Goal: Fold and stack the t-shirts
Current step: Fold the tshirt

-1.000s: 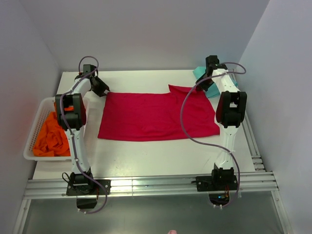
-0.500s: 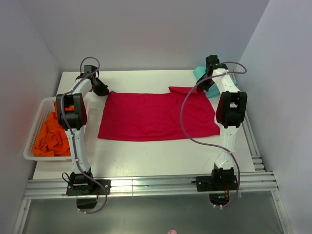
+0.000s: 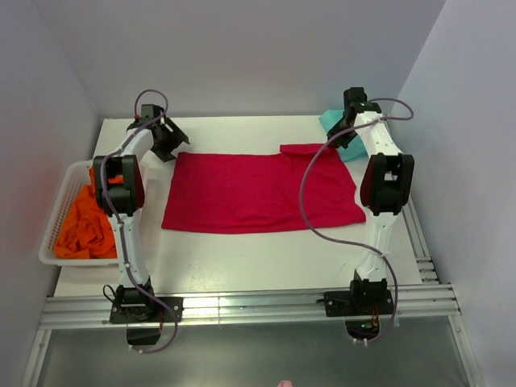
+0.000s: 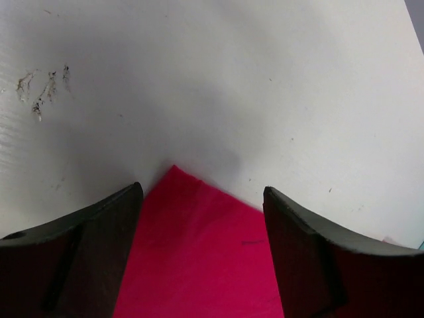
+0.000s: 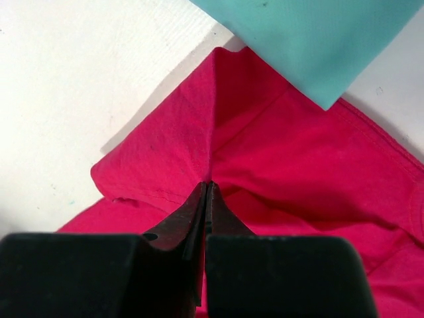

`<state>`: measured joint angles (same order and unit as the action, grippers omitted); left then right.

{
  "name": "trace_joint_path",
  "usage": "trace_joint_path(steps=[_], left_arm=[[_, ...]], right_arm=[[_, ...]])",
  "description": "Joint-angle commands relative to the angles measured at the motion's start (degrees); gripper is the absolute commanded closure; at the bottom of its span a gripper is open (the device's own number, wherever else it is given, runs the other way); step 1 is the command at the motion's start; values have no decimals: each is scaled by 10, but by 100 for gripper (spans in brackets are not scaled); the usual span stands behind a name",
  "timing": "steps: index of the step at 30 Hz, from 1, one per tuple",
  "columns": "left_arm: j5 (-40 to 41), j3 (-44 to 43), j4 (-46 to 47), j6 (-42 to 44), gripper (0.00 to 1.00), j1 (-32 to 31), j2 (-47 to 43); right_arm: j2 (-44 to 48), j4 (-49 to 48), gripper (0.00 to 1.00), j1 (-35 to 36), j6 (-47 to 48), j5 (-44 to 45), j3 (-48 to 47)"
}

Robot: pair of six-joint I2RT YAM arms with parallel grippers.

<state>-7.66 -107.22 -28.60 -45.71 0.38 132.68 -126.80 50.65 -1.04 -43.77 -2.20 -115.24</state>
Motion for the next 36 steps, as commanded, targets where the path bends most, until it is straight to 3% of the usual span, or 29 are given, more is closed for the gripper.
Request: trace_joint_path(steps=[1, 11, 18, 20, 27, 29, 36], left_arm=[[34, 6, -35, 26, 18, 1, -6], [-26, 10, -9, 55, 27, 1, 21], [-32, 3, -18, 72, 34, -34, 42], [-31, 13, -13, 72, 42, -37, 37], [-22, 15, -18, 70, 94, -38, 40], [-18, 6, -22, 70, 99, -38, 41], [-2, -29, -51, 72, 100, -38, 32]], right_arm=[[42, 2, 100, -5, 4, 18, 12], [42, 8, 100, -6, 4, 21, 11], [38, 10, 100, -7, 3, 21, 10], [37, 10, 100, -7, 3, 21, 9], [40, 9, 100, -10, 5, 21, 19], [41, 9, 100, -10, 6, 21, 19], [36, 17, 100, -11, 13, 20, -9]])
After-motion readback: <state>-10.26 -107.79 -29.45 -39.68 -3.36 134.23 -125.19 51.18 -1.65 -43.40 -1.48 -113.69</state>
